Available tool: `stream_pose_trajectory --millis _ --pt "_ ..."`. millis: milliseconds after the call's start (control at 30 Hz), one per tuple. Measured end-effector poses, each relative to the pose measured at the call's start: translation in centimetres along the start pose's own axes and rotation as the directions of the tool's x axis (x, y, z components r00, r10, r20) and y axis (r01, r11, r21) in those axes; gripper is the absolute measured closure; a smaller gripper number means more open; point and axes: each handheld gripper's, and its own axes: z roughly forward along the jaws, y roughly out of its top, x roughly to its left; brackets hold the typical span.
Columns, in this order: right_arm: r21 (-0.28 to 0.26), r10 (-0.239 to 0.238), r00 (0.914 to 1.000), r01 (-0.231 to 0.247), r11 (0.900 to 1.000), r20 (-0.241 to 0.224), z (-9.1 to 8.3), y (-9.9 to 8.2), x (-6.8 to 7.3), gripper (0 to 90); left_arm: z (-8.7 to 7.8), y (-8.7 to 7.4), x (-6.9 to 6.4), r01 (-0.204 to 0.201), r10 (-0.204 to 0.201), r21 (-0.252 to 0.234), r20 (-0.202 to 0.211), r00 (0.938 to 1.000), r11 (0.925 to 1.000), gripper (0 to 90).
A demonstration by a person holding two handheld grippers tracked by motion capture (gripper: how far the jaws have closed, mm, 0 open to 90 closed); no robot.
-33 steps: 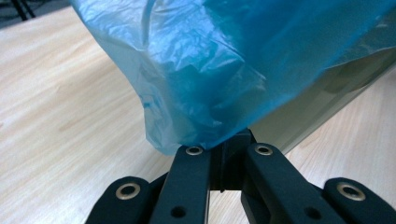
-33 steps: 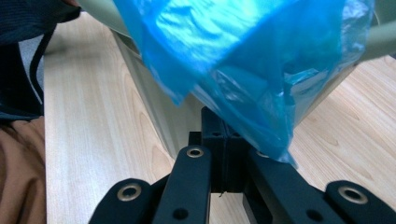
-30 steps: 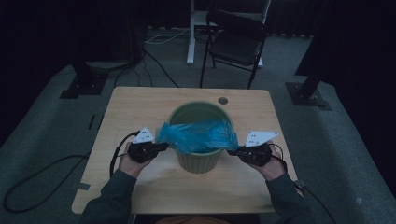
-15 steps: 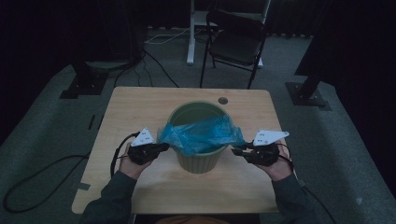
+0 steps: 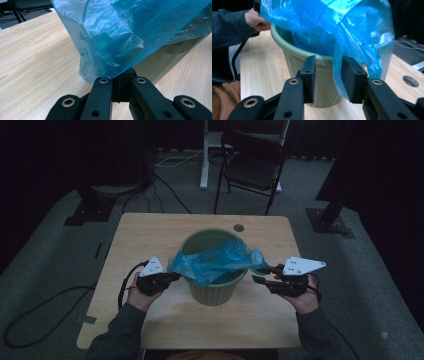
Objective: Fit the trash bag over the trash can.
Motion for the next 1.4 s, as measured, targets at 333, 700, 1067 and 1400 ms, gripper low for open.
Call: stream_pose_trajectory --millis 333,700,1067,1400 --pt "-0.065 0.006 1.0 -0.007 0.9979 -0.004 0.2 1.2 0.1 58.2 -0.1 0.3 -0.2 -0.008 0.008 -0.009 0.001 1.0 0.9999 89.9" --pt "-0.024 -0.039 0.9979 0.038 0.999 -0.052 -0.6 1.1 1.0 69.0 -0.2 0.2 0.0 -0.004 0.004 -0.01 -0.007 1.0 0.9999 89.9" --pt "-0.093 -0.014 0.9999 0.014 0.9956 -0.002 -3.1 0.6 0.6 62.1 -0.2 0.1 0.1 0.001 -0.002 -0.007 -0.013 0.9999 1.0 89.9" --pt "-0.109 -0.003 0.9997 0.006 0.994 0.025 -2.6 1.1 0.3 57.3 -0.1 0.1 0.1 0.003 -0.003 -0.007 -0.012 0.9999 1.0 89.9"
